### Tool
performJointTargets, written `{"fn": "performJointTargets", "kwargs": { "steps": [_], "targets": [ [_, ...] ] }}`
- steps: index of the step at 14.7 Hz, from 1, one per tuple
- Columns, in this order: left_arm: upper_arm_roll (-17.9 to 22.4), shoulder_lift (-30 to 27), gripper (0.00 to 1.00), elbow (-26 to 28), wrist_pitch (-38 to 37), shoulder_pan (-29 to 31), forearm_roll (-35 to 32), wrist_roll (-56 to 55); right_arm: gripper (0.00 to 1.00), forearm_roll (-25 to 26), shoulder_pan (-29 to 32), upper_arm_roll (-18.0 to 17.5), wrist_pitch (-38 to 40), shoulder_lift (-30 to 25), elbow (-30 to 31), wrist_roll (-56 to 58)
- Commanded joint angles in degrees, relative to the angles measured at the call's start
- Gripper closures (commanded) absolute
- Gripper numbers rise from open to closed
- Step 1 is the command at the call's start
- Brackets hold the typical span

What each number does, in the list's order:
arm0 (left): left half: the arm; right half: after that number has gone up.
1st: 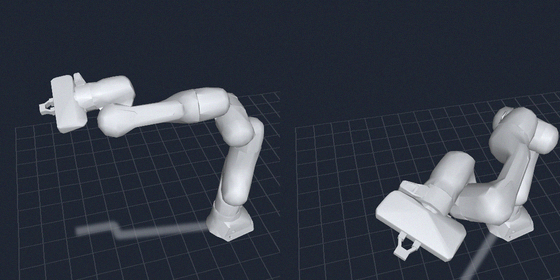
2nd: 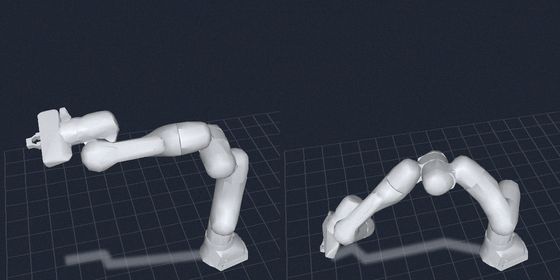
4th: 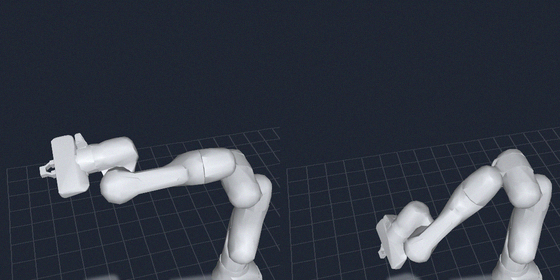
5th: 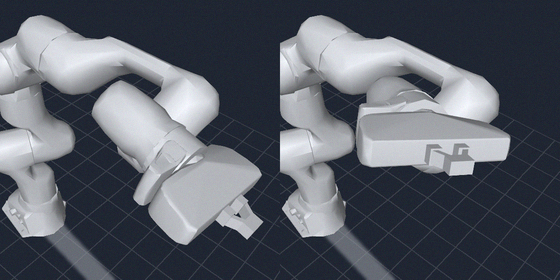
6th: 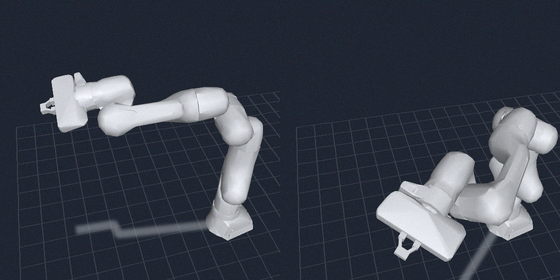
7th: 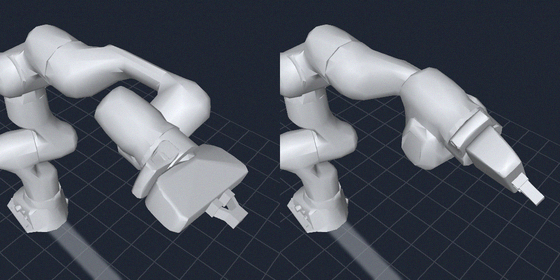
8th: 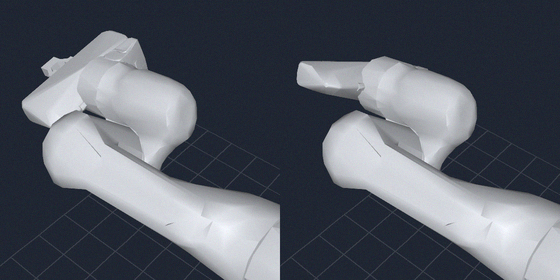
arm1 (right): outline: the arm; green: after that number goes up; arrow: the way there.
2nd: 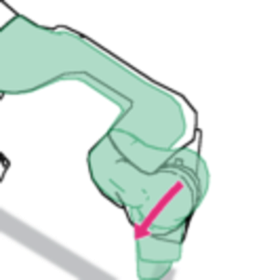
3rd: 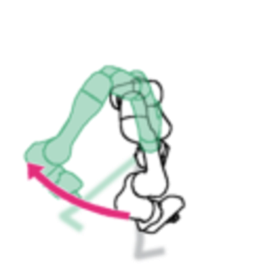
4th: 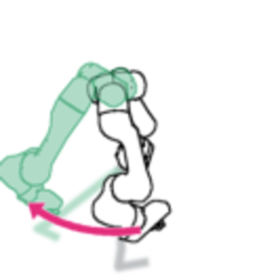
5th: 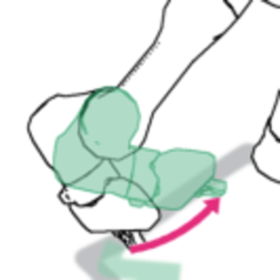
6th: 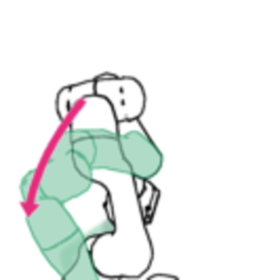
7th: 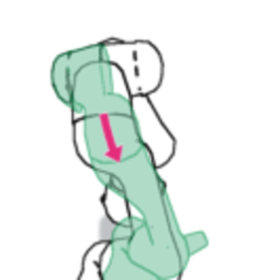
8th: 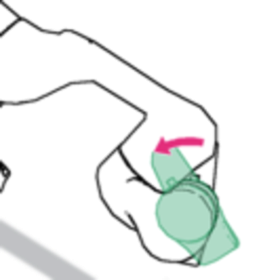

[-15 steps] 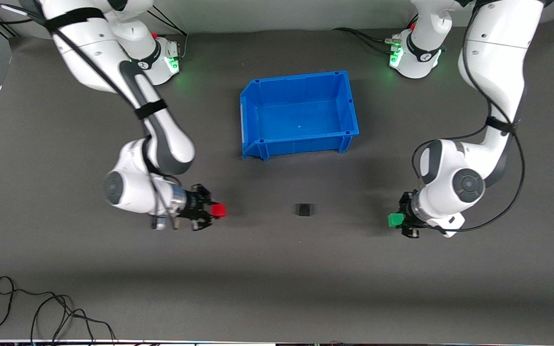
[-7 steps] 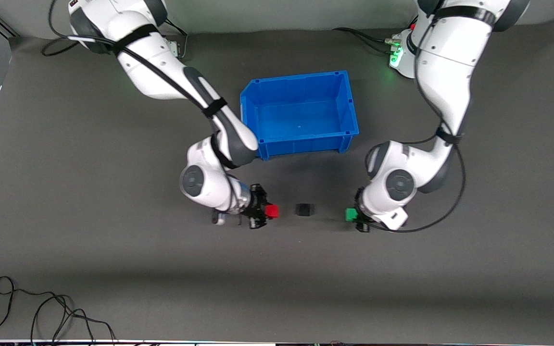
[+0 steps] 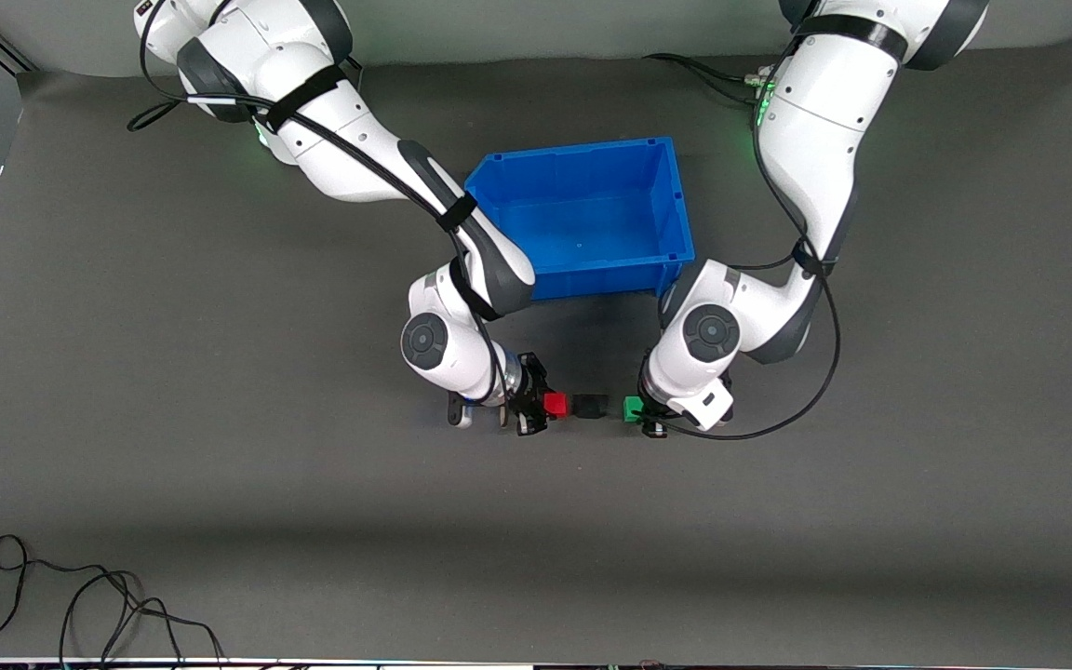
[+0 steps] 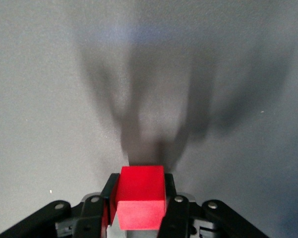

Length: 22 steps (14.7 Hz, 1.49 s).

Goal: Attach green and red cubes to black cube
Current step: 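Press the red and green cubes against the black cube's sides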

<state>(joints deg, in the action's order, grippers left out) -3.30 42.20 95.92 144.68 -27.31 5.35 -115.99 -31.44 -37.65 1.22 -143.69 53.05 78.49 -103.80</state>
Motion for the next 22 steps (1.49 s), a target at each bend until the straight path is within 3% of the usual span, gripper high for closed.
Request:
{"fn": "performJointTargets", "kwargs": {
  "steps": [1,13,14,17,19,20,22],
  "targets": [
    [0.93,2.71,1.0,-3.54,0.25,-1.69,0.37,-2.75,0.71,0.24,-1.45,0.89,-0.1,1.0,-1.85,-1.84],
    [0.93,3.06,1.0,-4.25,0.16,-3.54,0.37,-4.16,0.69,4.01,-3.39,0.98,-1.68,2.67,-2.29,-4.65],
    [0.93,3.06,0.84,-4.25,0.16,-3.54,0.28,-3.99,0.69,4.1,-3.39,0.98,-1.77,2.67,-2.46,-4.65],
    [0.93,2.98,0.0,-4.25,-0.36,-3.54,0.1,-3.72,0.68,4.54,-3.48,0.89,-1.68,2.76,-2.99,-4.65],
    [1.1,2.28,0.0,-4.34,-2.29,-3.01,-0.25,-3.46,0.66,4.54,-3.65,0.98,-1.68,2.76,-3.08,-4.65],
    [1.37,1.84,0.0,-4.34,-3.52,-2.66,-0.42,-3.37,0.57,4.54,-3.65,0.89,-1.68,2.76,-3.08,-4.65],
    [1.63,-0.09,0.0,-4.34,-7.37,-1.52,-0.69,-2.67,0.57,4.72,-3.65,0.98,-1.77,2.76,-3.08,-4.65]
  ]
}}
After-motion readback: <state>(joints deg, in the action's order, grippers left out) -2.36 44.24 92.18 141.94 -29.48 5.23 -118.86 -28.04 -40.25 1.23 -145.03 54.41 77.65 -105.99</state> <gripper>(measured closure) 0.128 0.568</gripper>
